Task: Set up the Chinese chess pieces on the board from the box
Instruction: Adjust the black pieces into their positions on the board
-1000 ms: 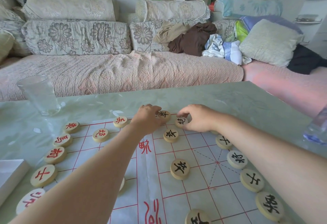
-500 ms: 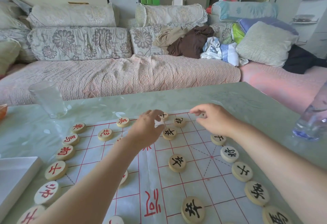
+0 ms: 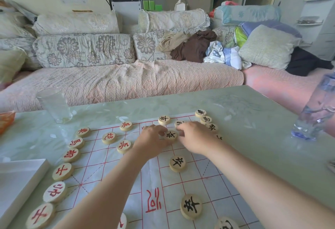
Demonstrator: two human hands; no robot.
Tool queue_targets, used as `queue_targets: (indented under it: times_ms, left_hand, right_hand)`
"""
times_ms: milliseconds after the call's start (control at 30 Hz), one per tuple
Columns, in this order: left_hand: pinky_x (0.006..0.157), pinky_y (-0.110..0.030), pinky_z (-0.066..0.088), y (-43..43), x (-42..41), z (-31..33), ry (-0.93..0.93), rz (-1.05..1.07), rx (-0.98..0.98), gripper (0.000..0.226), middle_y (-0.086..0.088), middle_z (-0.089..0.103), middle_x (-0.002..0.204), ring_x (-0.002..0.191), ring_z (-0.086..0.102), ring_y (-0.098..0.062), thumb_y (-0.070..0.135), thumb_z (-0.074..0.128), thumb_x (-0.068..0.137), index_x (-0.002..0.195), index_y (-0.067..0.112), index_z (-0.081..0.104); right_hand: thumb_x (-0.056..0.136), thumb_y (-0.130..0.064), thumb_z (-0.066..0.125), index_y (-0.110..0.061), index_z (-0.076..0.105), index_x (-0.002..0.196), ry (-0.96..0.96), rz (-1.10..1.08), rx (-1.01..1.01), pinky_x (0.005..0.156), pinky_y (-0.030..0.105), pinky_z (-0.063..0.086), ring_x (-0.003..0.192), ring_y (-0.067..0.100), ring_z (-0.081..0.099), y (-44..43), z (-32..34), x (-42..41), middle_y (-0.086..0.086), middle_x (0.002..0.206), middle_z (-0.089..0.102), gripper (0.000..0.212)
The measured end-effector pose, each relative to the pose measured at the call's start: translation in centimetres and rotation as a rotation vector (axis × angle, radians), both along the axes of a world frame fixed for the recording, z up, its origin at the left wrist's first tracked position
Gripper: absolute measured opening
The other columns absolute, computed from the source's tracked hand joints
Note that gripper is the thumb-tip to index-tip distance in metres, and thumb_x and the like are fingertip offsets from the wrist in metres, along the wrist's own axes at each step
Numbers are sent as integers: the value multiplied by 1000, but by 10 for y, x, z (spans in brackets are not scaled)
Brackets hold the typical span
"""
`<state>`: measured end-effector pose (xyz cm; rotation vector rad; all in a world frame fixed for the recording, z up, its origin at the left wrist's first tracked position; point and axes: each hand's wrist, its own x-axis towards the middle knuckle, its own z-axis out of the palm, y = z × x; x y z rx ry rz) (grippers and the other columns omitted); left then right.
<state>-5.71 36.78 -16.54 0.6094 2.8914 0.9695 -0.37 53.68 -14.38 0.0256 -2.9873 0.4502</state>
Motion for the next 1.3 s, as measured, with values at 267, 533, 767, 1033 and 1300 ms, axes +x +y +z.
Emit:
queue_targets:
  times_ms: [267, 533, 767, 1033, 1300]
  left_hand:
    - [81, -23, 37, -4, -4, 0, -20, -7, 2, 50, 7, 56, 114, 108, 49, -16, 45, 74, 77, 122, 27, 61]
    - [79, -22, 42, -5, -4, 0, -31, -17, -28, 51, 6, 55, 119, 107, 48, -14, 45, 72, 79, 126, 31, 59]
    - [98, -36, 44, 0, -2, 7, 62, -13, -78, 56, 7, 54, 126, 117, 49, -17, 53, 65, 82, 130, 26, 55]
    - [93, -31, 43, 64, -20, 44, 228, -102, -46, 33, 4, 61, 115, 109, 52, -18, 25, 56, 92, 124, 22, 59]
    - [89, -24, 44, 129, -67, 44, 68, -192, -222, 49, 8, 52, 136, 115, 53, -15, 3, 42, 95, 132, 34, 53]
  right_hand:
    - [90, -32, 60, -29, 63, 125, -35, -47, -92, 91, 34, 50, 113, 21, 60, -12, -7, -8, -2, 121, 66, 35]
    - [88, -37, 66, -28, 63, 125, -29, -59, -131, 89, 32, 49, 110, 19, 60, -13, -8, -6, -5, 119, 65, 38]
    - [88, -38, 61, -32, 69, 114, -18, -99, -244, 91, 32, 51, 105, 13, 63, 10, 8, -1, -13, 111, 68, 27]
    - [83, -33, 69, -33, 68, 101, 4, -310, -287, 91, 35, 51, 102, 18, 64, 101, 25, -20, -7, 108, 69, 18]
    - [62, -64, 70, -19, 67, 79, -148, -362, -155, 64, 30, 45, 83, 21, 65, 117, 21, -42, -3, 81, 66, 48]
